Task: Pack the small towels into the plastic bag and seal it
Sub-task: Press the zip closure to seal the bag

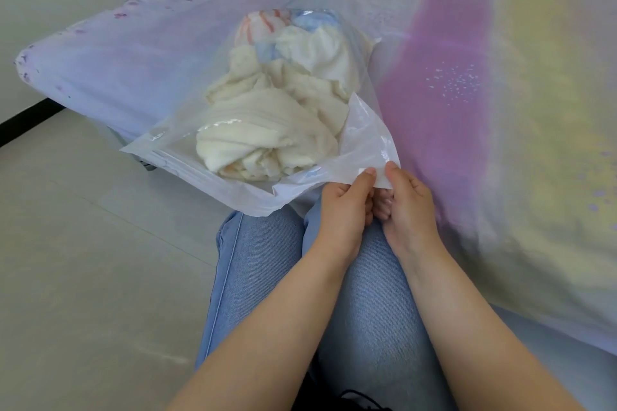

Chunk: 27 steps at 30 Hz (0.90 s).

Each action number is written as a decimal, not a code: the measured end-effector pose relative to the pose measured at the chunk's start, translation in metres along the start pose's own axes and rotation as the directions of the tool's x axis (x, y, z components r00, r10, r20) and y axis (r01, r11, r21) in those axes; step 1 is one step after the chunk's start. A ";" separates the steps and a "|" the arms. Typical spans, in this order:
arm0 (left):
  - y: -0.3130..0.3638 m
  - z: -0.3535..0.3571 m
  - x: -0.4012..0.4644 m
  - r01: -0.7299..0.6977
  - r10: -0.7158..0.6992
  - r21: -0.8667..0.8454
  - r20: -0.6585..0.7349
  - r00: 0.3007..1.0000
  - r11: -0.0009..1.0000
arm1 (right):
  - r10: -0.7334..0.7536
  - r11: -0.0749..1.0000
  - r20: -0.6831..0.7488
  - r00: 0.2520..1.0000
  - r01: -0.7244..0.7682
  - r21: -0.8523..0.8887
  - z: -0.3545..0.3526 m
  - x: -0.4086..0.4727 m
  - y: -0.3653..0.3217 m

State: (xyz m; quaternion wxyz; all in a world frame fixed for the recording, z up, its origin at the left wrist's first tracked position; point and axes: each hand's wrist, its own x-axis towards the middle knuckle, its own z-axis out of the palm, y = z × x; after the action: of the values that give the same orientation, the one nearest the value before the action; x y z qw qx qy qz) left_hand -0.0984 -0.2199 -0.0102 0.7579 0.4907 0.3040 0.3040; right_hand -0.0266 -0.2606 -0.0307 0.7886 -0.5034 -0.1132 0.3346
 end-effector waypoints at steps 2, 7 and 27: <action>-0.001 -0.003 0.001 0.001 -0.004 -0.061 -0.047 0.999 0.998 | -0.003 1.000 -0.002 1.000 0.003 0.008 0.001 0.001 0.000; 0.003 -0.013 0.005 -0.034 0.012 -0.136 -0.162 0.987 0.990 | 0.032 0.998 -0.052 0.998 -0.029 0.062 -0.001 0.005 -0.002; 0.023 -0.063 0.003 -0.191 0.202 0.069 -0.405 0.891 0.979 | 0.205 0.897 -0.219 0.954 -0.093 0.433 -0.010 0.025 -0.004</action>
State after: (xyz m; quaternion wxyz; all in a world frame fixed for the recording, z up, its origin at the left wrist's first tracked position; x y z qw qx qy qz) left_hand -0.1479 -0.1749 -0.0098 0.6357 0.4544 0.4094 0.4709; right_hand -0.0007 -0.2526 -0.0354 0.8575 -0.3697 0.1041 0.3423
